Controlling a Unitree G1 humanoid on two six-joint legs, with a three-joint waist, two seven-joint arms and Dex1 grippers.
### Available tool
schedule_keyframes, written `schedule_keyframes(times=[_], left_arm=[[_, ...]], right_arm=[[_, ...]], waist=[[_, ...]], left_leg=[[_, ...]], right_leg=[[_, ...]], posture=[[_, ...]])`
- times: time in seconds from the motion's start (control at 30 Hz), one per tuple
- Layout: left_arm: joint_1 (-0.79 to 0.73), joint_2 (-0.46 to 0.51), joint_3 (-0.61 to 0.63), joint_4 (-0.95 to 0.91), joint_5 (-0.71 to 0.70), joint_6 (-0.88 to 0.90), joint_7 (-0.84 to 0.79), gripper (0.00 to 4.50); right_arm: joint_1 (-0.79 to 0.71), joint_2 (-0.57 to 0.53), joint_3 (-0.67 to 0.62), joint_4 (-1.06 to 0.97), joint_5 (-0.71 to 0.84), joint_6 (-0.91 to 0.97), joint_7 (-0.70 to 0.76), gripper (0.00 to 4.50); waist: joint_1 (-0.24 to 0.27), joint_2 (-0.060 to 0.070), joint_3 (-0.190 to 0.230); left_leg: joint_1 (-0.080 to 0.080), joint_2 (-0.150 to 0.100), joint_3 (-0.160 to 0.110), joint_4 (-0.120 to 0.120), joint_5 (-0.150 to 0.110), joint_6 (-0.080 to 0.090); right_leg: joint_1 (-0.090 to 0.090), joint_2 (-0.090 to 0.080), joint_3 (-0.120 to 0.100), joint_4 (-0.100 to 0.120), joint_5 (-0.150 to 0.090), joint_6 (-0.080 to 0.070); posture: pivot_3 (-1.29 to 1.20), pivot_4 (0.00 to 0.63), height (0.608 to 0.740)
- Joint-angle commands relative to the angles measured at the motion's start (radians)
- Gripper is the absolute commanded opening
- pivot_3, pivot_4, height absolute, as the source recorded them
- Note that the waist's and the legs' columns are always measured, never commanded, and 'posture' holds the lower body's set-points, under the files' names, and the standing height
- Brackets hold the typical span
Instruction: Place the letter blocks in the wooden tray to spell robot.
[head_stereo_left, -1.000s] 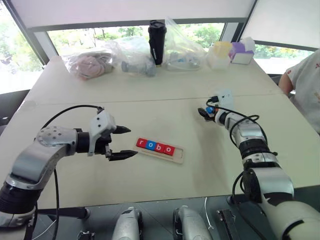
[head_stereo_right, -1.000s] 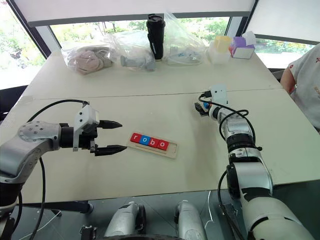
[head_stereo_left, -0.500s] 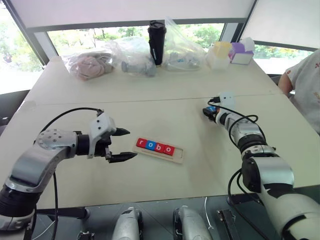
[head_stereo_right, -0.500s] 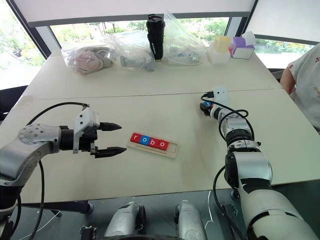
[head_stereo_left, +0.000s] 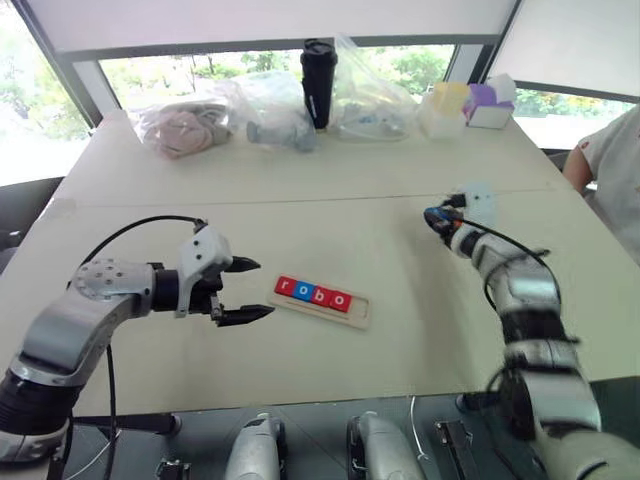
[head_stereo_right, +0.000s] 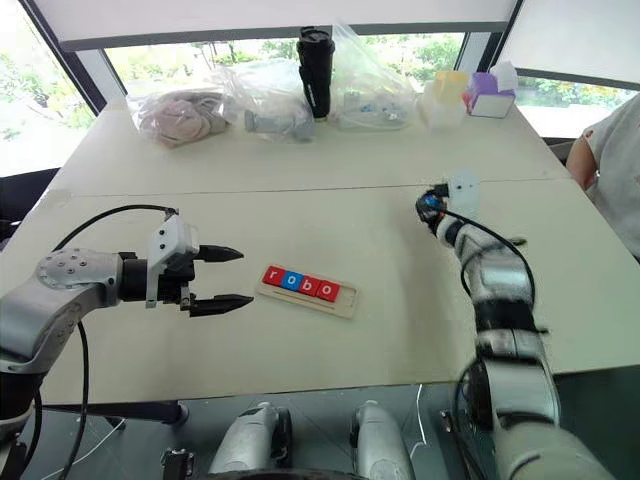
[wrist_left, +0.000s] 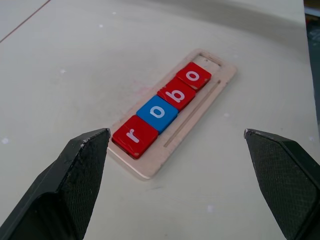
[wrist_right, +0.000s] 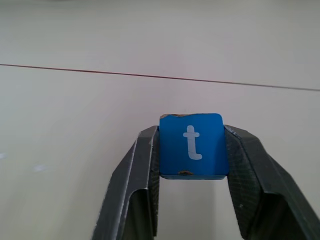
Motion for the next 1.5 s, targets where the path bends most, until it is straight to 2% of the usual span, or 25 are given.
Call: schedule_keyframes(times=[0.03,0.1,0.27,0.6,0.7,0.8,0.83,0.9,1.03,1.13,1.23,1.33,1.43,1.5], left_arm=[[-0.027,0.007,0.014,-0.011,-0.010,-0.008,-0.010,4.50],[-0.037,0.004,0.006,-0.003,-0.005,-0.015,-0.014,4.50],[-0.047,0.005,0.007,0.000,-0.013,-0.016,-0.032,4.50],[-0.057,-0.011,-0.039,0.032,0.031,-0.052,-0.053,4.50],[-0.054,-0.010,-0.041,0.032,0.034,-0.056,-0.056,4.50],[-0.048,-0.007,-0.039,0.029,0.033,-0.056,-0.058,4.50],[-0.045,-0.006,-0.038,0.028,0.033,-0.056,-0.059,4.50],[-0.038,-0.003,-0.036,0.027,0.033,-0.058,-0.059,4.50],[-0.031,0.002,-0.037,0.035,0.035,-0.061,-0.066,4.50],[-0.037,0.002,-0.044,0.051,0.041,-0.069,-0.075,4.50],[-0.047,0.000,-0.052,0.062,0.047,-0.074,-0.084,4.50],[-0.060,0.002,-0.058,0.068,0.050,-0.079,-0.098,4.50],[-0.064,0.019,-0.079,0.058,0.107,-0.165,-0.127,4.50],[-0.066,0.013,-0.072,0.036,0.095,-0.180,-0.139,4.50]], right_arm=[[0.134,0.072,-0.056,-0.392,0.087,0.257,-0.115,1.21],[0.209,0.146,-0.068,-0.542,0.119,0.368,-0.180,1.21],[0.333,0.251,-0.053,-0.707,0.134,0.484,-0.256,1.21],[0.415,0.260,0.042,-0.697,0.117,0.468,-0.260,1.21],[0.405,0.284,0.058,-0.688,0.112,0.464,-0.278,2.64],[0.404,0.288,0.061,-0.693,0.114,0.465,-0.281,4.29],[0.406,0.267,0.059,-0.698,0.115,0.459,-0.265,4.46],[0.414,0.216,0.059,-0.714,0.115,0.429,-0.225,4.46],[0.519,-0.102,0.045,-0.766,0.131,0.069,0.187,4.46],[0.560,-0.232,-0.038,-0.641,0.147,-0.080,0.349,4.46],[0.560,-0.289,-0.075,-0.504,0.148,-0.175,0.440,4.46],[0.580,-0.365,-0.029,-0.404,0.154,-0.260,0.616,4.46],[0.494,-0.374,0.031,-0.215,0.089,-0.376,0.652,4.46],[0.445,-0.370,0.064,-0.131,0.071,-0.421,0.680,4.46]], waist=[[-0.007,0.000,0.000],[-0.014,0.000,0.000],[-0.011,0.000,0.000],[-0.009,0.000,0.000],[-0.010,0.000,0.000],[-0.010,0.000,0.000],[-0.010,0.000,0.000],[-0.008,0.000,0.000],[-0.005,0.001,0.001],[-0.005,-0.002,0.001],[-0.006,-0.002,0.001],[-0.005,-0.002,0.001],[-0.008,-0.004,0.001],[-0.008,-0.004,0.001]], left_leg=[[0.000,0.000,0.000,0.000,0.000,0.000],[0.001,0.000,0.000,0.000,0.000,0.000],[0.004,0.001,0.000,0.002,0.000,0.000],[-0.001,0.000,0.000,0.001,0.000,0.000],[-0.001,0.000,0.000,0.001,0.000,0.000],[-0.001,0.000,0.000,0.001,0.000,0.000],[-0.001,0.000,0.000,0.001,0.000,0.000],[-0.001,0.000,0.000,0.001,0.000,0.000],[-0.004,-0.002,0.000,0.002,0.000,0.000],[-0.003,-0.002,0.000,0.002,0.000,0.001],[-0.001,-0.001,0.000,0.002,0.000,0.001],[0.001,-0.001,0.000,0.002,0.000,0.001],[0.002,-0.001,0.000,0.002,0.000,0.001],[0.002,-0.001,0.000,0.003,0.000,0.001]], right_leg=[[0.000,0.000,0.000,0.000,0.000,0.000],[0.000,0.000,0.000,0.000,0.000,0.000],[0.001,0.000,0.001,0.000,0.000,-0.008],[-0.002,0.000,0.002,-0.002,0.000,-0.007],[-0.003,0.000,0.002,-0.002,0.000,-0.007],[-0.003,0.000,0.002,-0.002,0.000,-0.007],[-0.003,0.000,0.002,-0.002,0.000,-0.007],[-0.003,0.000,0.002,-0.002,0.000,-0.007],[-0.003,-0.002,0.002,-0.004,-0.001,-0.006],[-0.001,0.000,0.001,-0.004,-0.002,-0.004],[0.000,0.000,0.001,-0.004,-0.002,-0.005],[0.002,0.000,0.001,-0.003,-0.002,-0.005],[0.002,0.000,0.001,-0.003,-0.002,-0.005],[0.002,0.000,0.001,-0.003,-0.002,-0.005]], posture=[[0.00,0.150,0.740],[0.00,0.150,0.740],[0.00,0.150,0.740],[0.00,0.150,0.740],[0.00,0.150,0.740],[0.00,0.150,0.740],[0.00,0.150,0.740],[0.00,0.150,0.740],[0.00,0.150,0.740],[0.00,0.150,0.740],[0.00,0.150,0.740],[0.00,0.150,0.740],[0.00,0.150,0.740],[0.00,0.150,0.740]])
